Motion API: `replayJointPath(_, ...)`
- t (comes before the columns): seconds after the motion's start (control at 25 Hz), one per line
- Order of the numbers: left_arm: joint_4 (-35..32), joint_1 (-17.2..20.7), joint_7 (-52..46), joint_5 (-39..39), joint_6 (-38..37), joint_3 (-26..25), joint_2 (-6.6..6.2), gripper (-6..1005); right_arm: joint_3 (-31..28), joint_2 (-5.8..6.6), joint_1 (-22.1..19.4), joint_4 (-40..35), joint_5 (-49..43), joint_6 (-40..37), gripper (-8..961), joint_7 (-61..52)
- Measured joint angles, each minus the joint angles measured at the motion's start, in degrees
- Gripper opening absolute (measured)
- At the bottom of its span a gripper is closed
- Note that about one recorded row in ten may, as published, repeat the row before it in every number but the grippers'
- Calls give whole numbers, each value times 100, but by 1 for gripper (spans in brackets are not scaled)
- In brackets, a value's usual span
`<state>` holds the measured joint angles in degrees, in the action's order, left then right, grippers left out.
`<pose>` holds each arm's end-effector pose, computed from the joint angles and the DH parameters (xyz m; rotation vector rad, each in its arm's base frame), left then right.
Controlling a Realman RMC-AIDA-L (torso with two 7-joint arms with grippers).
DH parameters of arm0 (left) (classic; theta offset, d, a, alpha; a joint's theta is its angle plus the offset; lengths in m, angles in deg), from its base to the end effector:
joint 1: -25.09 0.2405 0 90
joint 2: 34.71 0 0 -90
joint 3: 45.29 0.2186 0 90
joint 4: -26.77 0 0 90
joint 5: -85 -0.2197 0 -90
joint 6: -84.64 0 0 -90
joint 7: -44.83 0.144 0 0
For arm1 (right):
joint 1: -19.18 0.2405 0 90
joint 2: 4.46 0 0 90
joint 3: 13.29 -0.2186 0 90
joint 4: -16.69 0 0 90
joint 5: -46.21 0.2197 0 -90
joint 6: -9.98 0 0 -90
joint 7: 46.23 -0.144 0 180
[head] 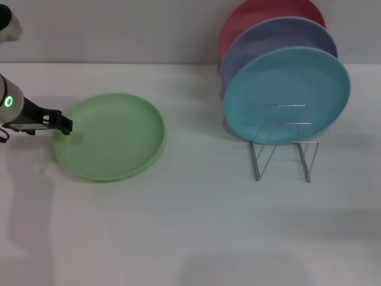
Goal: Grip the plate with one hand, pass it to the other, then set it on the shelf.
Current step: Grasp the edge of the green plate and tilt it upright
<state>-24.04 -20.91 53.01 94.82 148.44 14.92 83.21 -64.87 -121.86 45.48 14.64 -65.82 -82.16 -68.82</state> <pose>-0.2262 0.4237 0.0523 -1.8392 -1.4015 0.2741 0.3245 0.2933 0.1077 -1.0977 0.3764 0.9946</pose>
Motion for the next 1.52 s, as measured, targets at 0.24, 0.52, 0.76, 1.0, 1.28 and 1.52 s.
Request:
replayJointPath(0.24,367,-124,16,-5,-154,-190,-20,749,0,-11,-4,4,-3,-4,683,0)
replayJointPath(0.52,541,-156,21,15,-281,-225,-51,750,0,-10,-2,4,-3,-6,683,0)
replayJointPath(0.76,812,-238,300,28,-432,-540,-36,740,0,3,-2,12,-3,-12,682,0)
replayJointPath(1.0,924,-279,452,29,-465,-711,-33,734,0,16,-2,16,-3,-15,683,0)
replayJointPath(1.28,929,-301,458,-6,-475,-671,-34,699,0,16,0,31,-3,-15,684,0)
replayJointPath(1.52,1000,-331,458,-20,-484,-669,-41,607,0,15,6,34,-3,-15,684,0)
